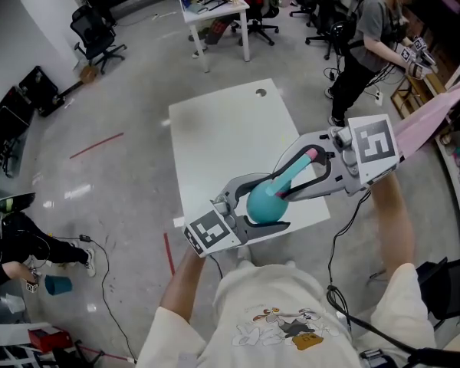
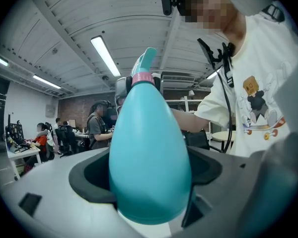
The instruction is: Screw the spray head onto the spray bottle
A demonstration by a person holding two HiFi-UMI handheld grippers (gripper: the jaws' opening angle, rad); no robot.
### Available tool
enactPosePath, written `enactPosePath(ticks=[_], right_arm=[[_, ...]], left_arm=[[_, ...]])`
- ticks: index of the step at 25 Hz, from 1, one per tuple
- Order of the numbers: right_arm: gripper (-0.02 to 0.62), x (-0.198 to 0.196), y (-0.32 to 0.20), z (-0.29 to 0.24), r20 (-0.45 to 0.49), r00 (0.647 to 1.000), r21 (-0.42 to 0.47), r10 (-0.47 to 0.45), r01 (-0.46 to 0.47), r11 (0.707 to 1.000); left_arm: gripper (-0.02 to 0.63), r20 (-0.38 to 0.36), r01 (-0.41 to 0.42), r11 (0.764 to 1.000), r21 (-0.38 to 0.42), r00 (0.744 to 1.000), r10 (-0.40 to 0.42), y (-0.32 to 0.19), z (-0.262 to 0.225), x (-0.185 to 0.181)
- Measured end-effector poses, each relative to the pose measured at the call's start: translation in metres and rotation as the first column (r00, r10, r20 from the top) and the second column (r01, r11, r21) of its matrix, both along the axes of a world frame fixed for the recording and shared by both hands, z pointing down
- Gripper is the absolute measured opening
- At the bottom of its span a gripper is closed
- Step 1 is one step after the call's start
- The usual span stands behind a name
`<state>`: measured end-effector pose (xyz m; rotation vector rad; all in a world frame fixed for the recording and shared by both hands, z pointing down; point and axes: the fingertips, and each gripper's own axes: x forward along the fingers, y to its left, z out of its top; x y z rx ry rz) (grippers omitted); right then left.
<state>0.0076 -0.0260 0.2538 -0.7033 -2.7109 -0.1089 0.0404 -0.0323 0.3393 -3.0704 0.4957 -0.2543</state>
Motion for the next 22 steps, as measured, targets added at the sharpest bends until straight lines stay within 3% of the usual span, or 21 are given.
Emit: enactPosePath(ticks=[4,8,13,16,18,22], right_arm=[[0.135,-0.004,-0.005,0.001,-0.023,0.998,0.015,0.062,-0.061,0.998],[0.136,-0.010,-0.014,-0.001,-0.021,0.990,-0.023,0.137,-0.137,0.990],[0.135,-0.020,-0.033,-0.002,-0.028,0.966,-0.075,0.257,-0.259,0.963],[0.135,-0.019,-0.042,0.007,-0.030,0.932,-0.085,0.362,-0.364,0.928],[0.135,-0.022,-0.050,0.009,-0.026,0.895,-0.075,0.445,-0.446,0.892],[0.129,-0.030,-0.068,0.009,0.006,0.785,-0.084,0.619,-0.617,0.783]], left_arm=[[0.425,0.044,0.096,0.995,-0.020,0.994,-0.095,-0.011,0.011,0.005],[0.425,0.030,0.185,0.982,-0.045,0.983,-0.184,-0.021,0.010,0.005],[0.425,0.007,0.314,0.947,-0.070,0.949,-0.314,-0.040,0.007,-0.008],[0.425,0.016,0.422,0.905,-0.062,0.907,-0.421,-0.052,0.013,-0.012],[0.425,0.018,0.500,0.864,-0.058,0.866,-0.500,-0.062,0.015,-0.019],[0.425,0.037,0.672,0.740,-0.023,0.740,-0.671,-0.085,0.017,-0.039]])
